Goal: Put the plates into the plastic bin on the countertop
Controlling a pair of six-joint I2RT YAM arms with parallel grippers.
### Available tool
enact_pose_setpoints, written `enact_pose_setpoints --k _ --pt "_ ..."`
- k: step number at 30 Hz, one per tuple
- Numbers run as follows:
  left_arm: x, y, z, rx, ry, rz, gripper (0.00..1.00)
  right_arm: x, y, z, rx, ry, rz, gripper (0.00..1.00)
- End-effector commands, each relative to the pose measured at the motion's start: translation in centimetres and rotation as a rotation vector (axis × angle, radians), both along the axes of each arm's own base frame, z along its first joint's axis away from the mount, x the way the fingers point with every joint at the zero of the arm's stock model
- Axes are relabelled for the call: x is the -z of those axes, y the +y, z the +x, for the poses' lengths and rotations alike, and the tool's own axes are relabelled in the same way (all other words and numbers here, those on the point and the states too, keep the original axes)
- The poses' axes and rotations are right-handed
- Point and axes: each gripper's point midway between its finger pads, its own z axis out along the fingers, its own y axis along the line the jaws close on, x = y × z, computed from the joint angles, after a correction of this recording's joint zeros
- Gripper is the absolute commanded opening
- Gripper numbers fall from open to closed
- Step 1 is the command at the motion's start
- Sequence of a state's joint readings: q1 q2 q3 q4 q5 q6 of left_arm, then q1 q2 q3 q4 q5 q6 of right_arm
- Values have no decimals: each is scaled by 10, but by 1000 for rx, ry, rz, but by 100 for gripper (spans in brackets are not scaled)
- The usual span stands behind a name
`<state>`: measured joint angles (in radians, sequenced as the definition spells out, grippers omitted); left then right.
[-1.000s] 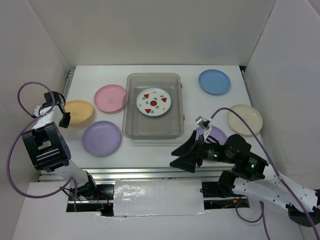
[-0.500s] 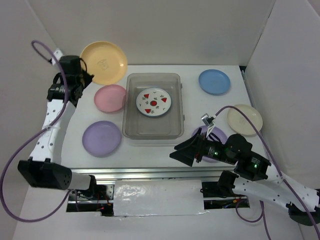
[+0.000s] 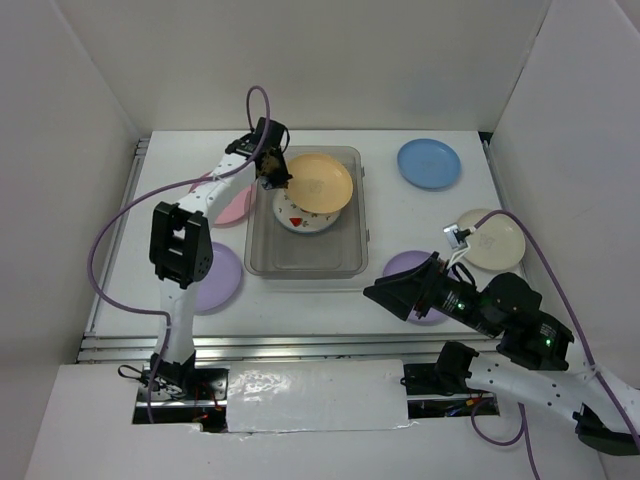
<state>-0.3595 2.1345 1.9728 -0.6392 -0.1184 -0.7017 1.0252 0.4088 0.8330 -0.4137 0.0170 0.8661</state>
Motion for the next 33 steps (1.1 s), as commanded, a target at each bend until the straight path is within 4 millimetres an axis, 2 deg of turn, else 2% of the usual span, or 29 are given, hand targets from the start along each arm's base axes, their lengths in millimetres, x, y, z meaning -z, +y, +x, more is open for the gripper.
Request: enact_pose_setpoints --k 1,9,10,12,13,14,15,16,17,19,20,21,22,23,24,25,26,27,29,30,31,32,33 --pt "-38 2 11 10 -88 -37 0 -3 -8 2 36 20 -3 100" --pt "2 12 -2 -10 -5 3 0 -3 -1 3 22 24 -17 100" --pt "2 12 -4 -6 -1 0 0 -4 0 3 19 21 -16 100" --pt "3 15 -8 -9 16 17 16 -5 2 3 11 21 -19 100" --pt "-2 12 -9 3 6 17 34 -6 4 3 5 21 -19 100" --pt "-6 12 -11 3 -2 15 44 -6 5 2 -1 22 -17 100" --pt "-22 10 -13 6 -34 11 67 -8 5 2 -4 18 -12 100" --pt "-36 7 -15 21 -64 9 83 -8 6 1 -7 18 -10 100" --pt "-65 3 -20 30 -125 -4 99 -8 6 1 -10 17 -12 100" --pt "-103 4 -25 35 -212 6 99 -7 7 2 -6 20 -16 100" --pt "-121 14 -26 -12 -263 47 99 -7 8 3 -6 19 -19 100" --pt "-153 25 -37 -52 -328 52 99 -8 9 3 -7 16 -19 100" --pt "-168 39 -41 -116 -359 56 99 -8 9 3 -9 15 -18 100" --pt "-165 64 -45 -216 -363 109 99 -8 10 4 -9 16 -20 100" --pt "-177 98 -52 -318 -377 101 99 -8 11 4 -7 12 -19 100" --pt "-172 117 -55 -399 -353 78 99 -4 12 6 -4 16 -26 100" --pt "-151 137 -59 -447 -302 87 99 -3 13 7 -3 18 -26 100" --pt "-140 173 -58 -518 -265 73 99 0 15 7 -6 19 -28 100" --pt "-114 204 -59 -590 -196 72 99 3 17 9 -4 24 -35 100" --pt "-96 230 -54 -633 -151 73 99 5 18 9 -6 27 -41 100" --pt "-83 244 -53 -644 -117 80 99 5 19 9 -9 29 -43 100" --pt "-62 264 -45 -663 -68 88 99 6 19 9 -10 28 -45 100" --pt "-54 266 -41 -624 -42 84 99 5 20 8 -15 26 -42 100"
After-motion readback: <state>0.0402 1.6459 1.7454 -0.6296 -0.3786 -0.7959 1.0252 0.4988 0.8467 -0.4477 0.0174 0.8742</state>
